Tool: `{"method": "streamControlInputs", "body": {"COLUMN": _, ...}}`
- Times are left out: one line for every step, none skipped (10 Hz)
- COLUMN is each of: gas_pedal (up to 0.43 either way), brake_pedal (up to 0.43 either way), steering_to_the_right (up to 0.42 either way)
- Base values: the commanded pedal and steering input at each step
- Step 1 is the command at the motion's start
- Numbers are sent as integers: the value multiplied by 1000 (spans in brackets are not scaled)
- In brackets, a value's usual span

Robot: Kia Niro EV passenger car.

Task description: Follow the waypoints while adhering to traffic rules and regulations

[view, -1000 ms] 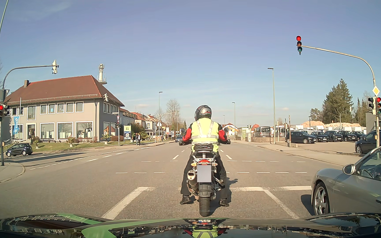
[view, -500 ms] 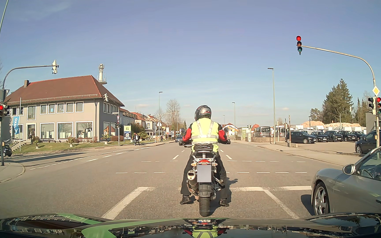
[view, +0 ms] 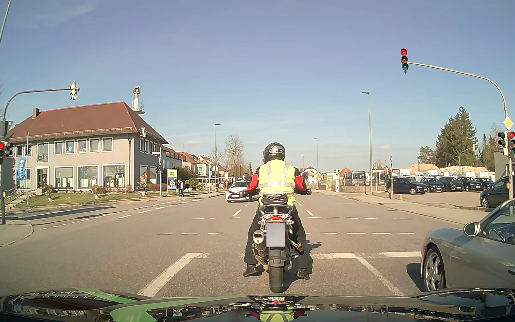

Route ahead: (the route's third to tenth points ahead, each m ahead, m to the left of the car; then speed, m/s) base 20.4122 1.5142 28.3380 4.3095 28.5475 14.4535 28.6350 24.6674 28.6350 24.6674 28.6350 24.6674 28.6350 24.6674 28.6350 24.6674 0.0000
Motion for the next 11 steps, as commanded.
{"method": "streamControlInputs", "body": {"gas_pedal": 0, "brake_pedal": 238, "steering_to_the_right": -13}}
{"method": "streamControlInputs", "body": {"gas_pedal": 0, "brake_pedal": 244, "steering_to_the_right": -13}}
{"method": "streamControlInputs", "body": {"gas_pedal": 0, "brake_pedal": 244, "steering_to_the_right": -13}}
{"method": "streamControlInputs", "body": {"gas_pedal": 0, "brake_pedal": 244, "steering_to_the_right": -13}}
{"method": "streamControlInputs", "body": {"gas_pedal": 0, "brake_pedal": 238, "steering_to_the_right": -13}}
{"method": "streamControlInputs", "body": {"gas_pedal": 0, "brake_pedal": 244, "steering_to_the_right": -13}}
{"method": "streamControlInputs", "body": {"gas_pedal": 0, "brake_pedal": 244, "steering_to_the_right": -13}}
{"method": "streamControlInputs", "body": {"gas_pedal": 0, "brake_pedal": 244, "steering_to_the_right": -13}}
{"method": "streamControlInputs", "body": {"gas_pedal": 0, "brake_pedal": 244, "steering_to_the_right": -13}}
{"method": "streamControlInputs", "body": {"gas_pedal": 0, "brake_pedal": 244, "steering_to_the_right": -13}}
{"method": "streamControlInputs", "body": {"gas_pedal": 0, "brake_pedal": 244, "steering_to_the_right": -13}}
